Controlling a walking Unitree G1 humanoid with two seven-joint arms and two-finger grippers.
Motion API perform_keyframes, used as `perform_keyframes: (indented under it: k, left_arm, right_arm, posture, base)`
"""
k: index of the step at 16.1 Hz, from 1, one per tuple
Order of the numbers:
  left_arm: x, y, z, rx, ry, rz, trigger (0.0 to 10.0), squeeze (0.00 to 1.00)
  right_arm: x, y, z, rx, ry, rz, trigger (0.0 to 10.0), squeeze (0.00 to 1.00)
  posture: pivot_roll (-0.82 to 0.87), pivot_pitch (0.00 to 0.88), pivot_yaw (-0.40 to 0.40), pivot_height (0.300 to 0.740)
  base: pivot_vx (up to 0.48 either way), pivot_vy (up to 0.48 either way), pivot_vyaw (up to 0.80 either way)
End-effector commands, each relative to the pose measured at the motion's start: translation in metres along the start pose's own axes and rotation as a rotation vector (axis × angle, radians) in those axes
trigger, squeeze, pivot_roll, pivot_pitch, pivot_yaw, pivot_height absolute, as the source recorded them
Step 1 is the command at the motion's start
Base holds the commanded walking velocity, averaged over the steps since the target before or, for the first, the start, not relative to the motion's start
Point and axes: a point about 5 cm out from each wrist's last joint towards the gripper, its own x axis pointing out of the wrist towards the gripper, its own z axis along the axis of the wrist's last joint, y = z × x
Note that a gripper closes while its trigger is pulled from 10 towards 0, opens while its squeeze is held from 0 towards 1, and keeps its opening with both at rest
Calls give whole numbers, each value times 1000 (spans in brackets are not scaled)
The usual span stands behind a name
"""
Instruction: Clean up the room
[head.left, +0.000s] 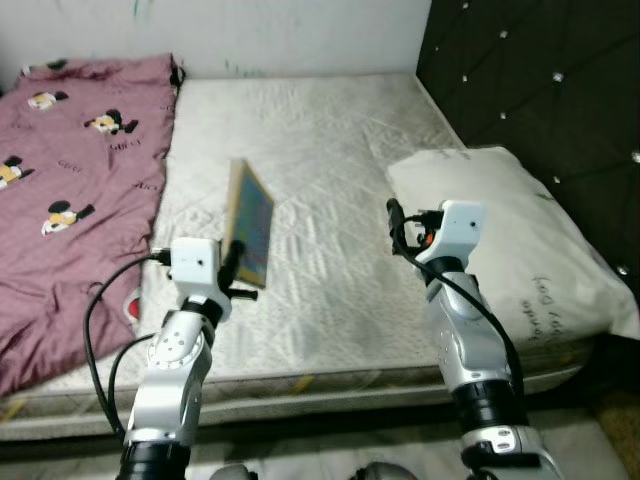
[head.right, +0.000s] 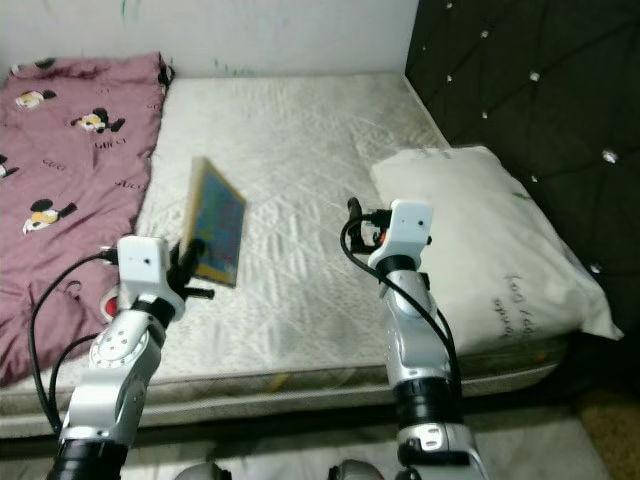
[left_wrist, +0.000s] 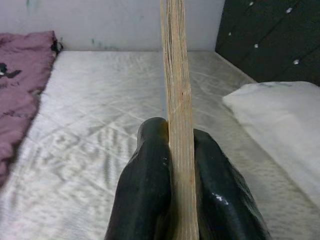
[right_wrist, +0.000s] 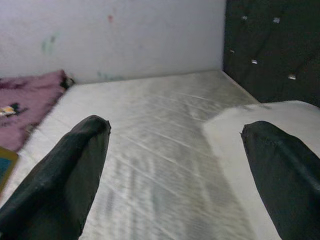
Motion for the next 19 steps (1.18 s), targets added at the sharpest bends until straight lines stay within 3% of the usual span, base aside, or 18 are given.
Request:
perform_keyframes:
  k: [1,6,19]
  left_arm:
    - [2,-3,8,11,-34,-20,10000,0]
    - [3,-3,8,9,-36,-21,10000,0]
    - [5,-4,15,-30,-93,-37,10000,0]
  right_arm:
    - [1,0,3,-4,-17,2,10000,0]
    - [2,1,3,-11,-18,8,10000,0]
    - [3,2,3,-28,-25,15,10000,0]
  posture:
    - [-61,22,18,740]
    - [-61,21,16,740]
    - [-63,14,15,740]
  base:
    - [0,-270,0]
    - [0,-270,0]
    - [19,0,140]
